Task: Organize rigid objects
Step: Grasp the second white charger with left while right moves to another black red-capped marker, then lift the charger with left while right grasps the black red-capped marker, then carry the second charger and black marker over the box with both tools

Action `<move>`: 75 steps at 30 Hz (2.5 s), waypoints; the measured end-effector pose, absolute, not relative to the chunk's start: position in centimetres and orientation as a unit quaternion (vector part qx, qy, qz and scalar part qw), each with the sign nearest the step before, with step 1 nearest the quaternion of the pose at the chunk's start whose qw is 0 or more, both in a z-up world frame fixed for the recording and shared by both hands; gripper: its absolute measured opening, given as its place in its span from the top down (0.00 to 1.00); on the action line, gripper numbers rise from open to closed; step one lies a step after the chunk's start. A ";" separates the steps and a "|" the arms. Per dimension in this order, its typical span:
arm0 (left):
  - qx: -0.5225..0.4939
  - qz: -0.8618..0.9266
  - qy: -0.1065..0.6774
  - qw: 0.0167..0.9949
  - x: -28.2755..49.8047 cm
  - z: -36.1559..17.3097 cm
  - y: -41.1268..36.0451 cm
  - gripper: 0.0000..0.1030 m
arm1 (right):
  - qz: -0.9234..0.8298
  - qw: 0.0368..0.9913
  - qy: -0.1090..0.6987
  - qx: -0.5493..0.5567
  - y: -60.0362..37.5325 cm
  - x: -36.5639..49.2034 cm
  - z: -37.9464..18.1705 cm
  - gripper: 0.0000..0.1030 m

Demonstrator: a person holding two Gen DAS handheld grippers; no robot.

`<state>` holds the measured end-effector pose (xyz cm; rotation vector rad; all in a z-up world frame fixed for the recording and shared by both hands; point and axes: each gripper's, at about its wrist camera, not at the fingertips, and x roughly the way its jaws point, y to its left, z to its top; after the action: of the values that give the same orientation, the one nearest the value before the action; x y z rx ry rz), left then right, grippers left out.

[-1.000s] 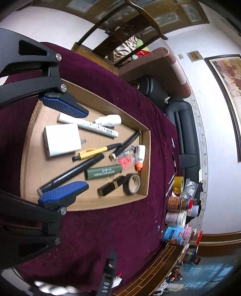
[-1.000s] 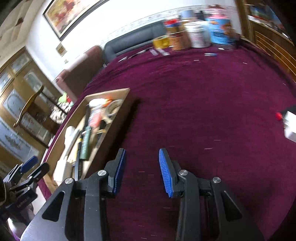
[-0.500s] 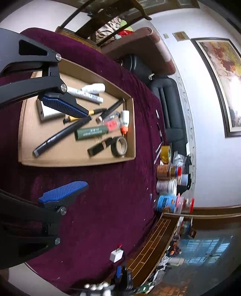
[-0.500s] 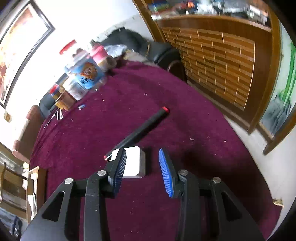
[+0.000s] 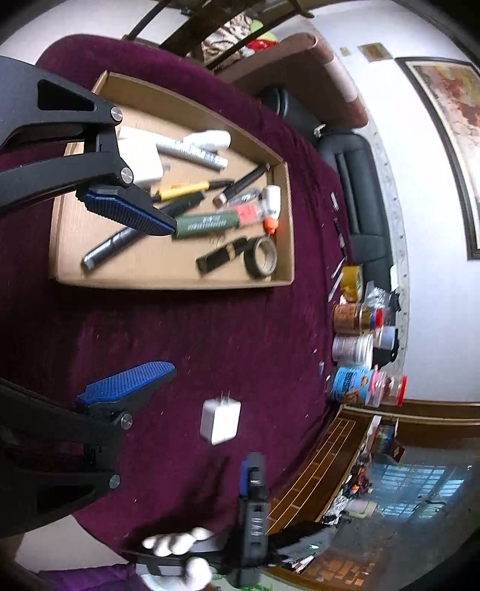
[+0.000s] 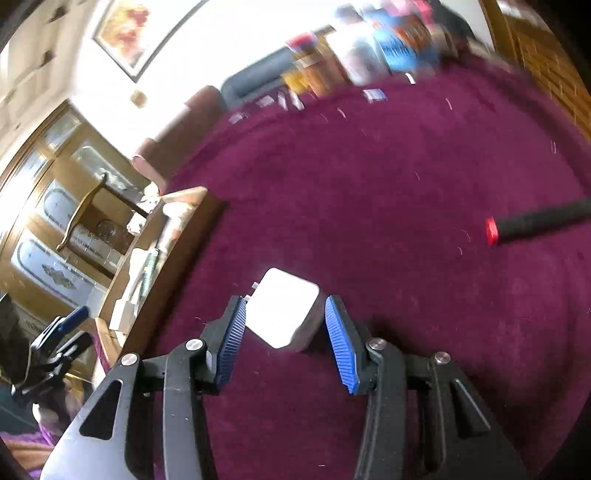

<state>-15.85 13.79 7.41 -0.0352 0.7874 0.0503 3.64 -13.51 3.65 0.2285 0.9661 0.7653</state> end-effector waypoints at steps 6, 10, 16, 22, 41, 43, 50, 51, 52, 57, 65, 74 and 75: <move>-0.016 -0.023 0.401 0.916 -14.7 6.7 11.2 0.37 | 0.284 0.841 0.439 0.141 -16.5 4.5 3.8 0.47; -0.017 -0.054 0.415 0.908 -12.6 6.4 9.1 0.37 | 0.251 0.844 0.435 0.190 -18.4 4.4 3.3 0.47; -0.047 -0.081 0.424 0.901 -7.4 5.3 6.2 0.37 | 0.180 0.858 0.428 0.218 -22.9 5.5 3.4 0.47; -0.046 -0.085 0.445 0.890 -2.7 3.0 3.7 0.37 | 0.156 0.856 0.436 0.229 -25.4 6.2 3.3 0.47; -0.063 -0.106 0.454 0.882 -3.9 2.6 5.1 0.52 | 0.019 0.839 0.471 0.270 -26.6 13.5 0.7 0.47; -0.064 -0.107 0.443 0.888 -4.9 3.4 5.4 0.52 | -0.007 0.847 0.467 0.253 -26.0 14.3 0.8 0.47; -0.092 -0.097 0.409 0.903 -8.0 6.4 9.1 0.52 | -0.005 0.856 0.475 0.204 -24.7 15.9 0.6 0.87; -0.099 -0.090 0.405 0.904 -8.6 6.8 10.2 0.52 | 0.005 0.853 0.476 0.212 -24.9 15.6 0.7 0.87; -0.106 -0.083 0.402 0.906 -9.2 7.1 11.4 0.52 | 0.015 0.851 0.476 0.220 -25.1 15.2 0.7 0.87; -0.133 -0.025 0.376 0.917 -12.3 8.7 18.7 0.52 | 0.084 0.843 0.456 0.271 -25.0 12.3 1.8 0.87; -0.182 0.088 0.354 0.913 -16.4 8.3 28.4 0.52 | 0.203 0.838 0.438 0.253 -18.0 8.5 6.3 0.87; -0.178 0.141 0.393 0.891 -15.6 4.5 32.0 0.52 | 0.333 0.796 0.460 0.209 -6.1 3.9 8.1 0.86; -0.173 0.145 0.400 0.888 -15.5 4.1 32.2 0.52 | 0.348 0.788 0.468 0.199 -4.3 3.3 7.9 0.86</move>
<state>-15.50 32.20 4.15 -0.3597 0.8308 0.3013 3.34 -4.29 7.95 0.4288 1.0081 0.7494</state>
